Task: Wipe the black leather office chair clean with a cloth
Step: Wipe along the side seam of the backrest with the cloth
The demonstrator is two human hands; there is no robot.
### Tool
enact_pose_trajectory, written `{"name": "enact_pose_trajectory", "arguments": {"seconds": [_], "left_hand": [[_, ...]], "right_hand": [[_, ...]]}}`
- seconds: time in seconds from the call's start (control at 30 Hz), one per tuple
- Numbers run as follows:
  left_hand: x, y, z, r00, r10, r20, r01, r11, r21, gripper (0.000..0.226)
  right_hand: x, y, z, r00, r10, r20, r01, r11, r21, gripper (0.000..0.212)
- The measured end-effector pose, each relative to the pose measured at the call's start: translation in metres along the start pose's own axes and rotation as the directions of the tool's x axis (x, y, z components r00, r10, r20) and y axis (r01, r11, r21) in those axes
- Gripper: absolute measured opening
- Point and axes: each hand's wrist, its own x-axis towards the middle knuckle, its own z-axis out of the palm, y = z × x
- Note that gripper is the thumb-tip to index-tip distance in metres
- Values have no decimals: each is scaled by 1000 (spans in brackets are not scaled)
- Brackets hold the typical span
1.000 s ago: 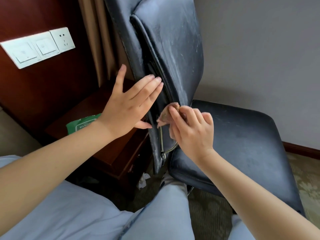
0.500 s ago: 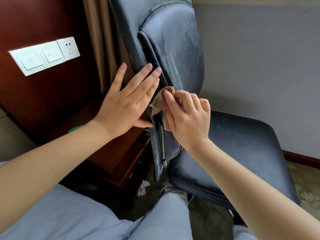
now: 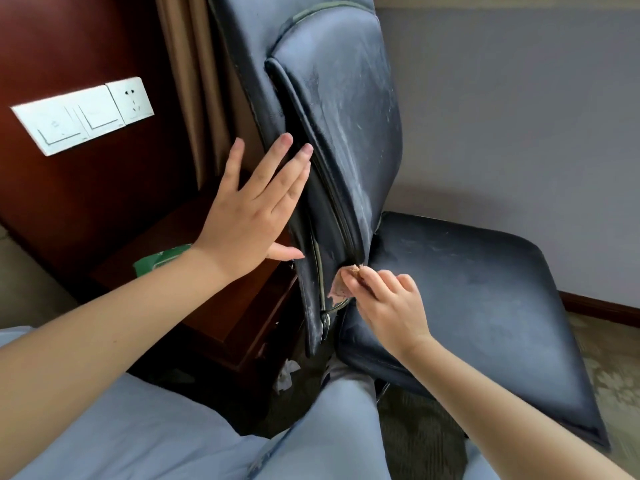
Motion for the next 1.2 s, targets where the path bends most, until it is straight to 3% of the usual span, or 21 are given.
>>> {"name": "enact_pose_trajectory", "arguments": {"seconds": [0.23, 0.37, 0.57, 0.8, 1.0, 1.2], "left_hand": [[-8, 16, 5, 999, -15, 40, 16, 1000, -26, 130], [-14, 25, 11, 998, -24, 61, 26, 999, -40, 130], [-23, 36, 18, 995, -1, 104, 5, 999, -46, 128], [-28, 38, 24, 993, -4, 116, 10, 999, -45, 121], [-32, 33, 28, 998, -17, 62, 21, 998, -63, 119], [-36, 33, 28, 998, -31, 45, 35, 996, -84, 110]], "right_hand": [[60, 6, -18, 961, 104, -256, -89, 994, 70, 34], [41, 5, -4, 974, 73, -216, -62, 996, 61, 37], [1, -8, 12, 996, 92, -17, -91, 994, 64, 45], [64, 1, -14, 958, 189, -215, -162, 977, 137, 32], [47, -6, -4, 985, 116, -126, -100, 986, 133, 38], [89, -25, -17, 977, 67, -203, -50, 995, 87, 32]]}}
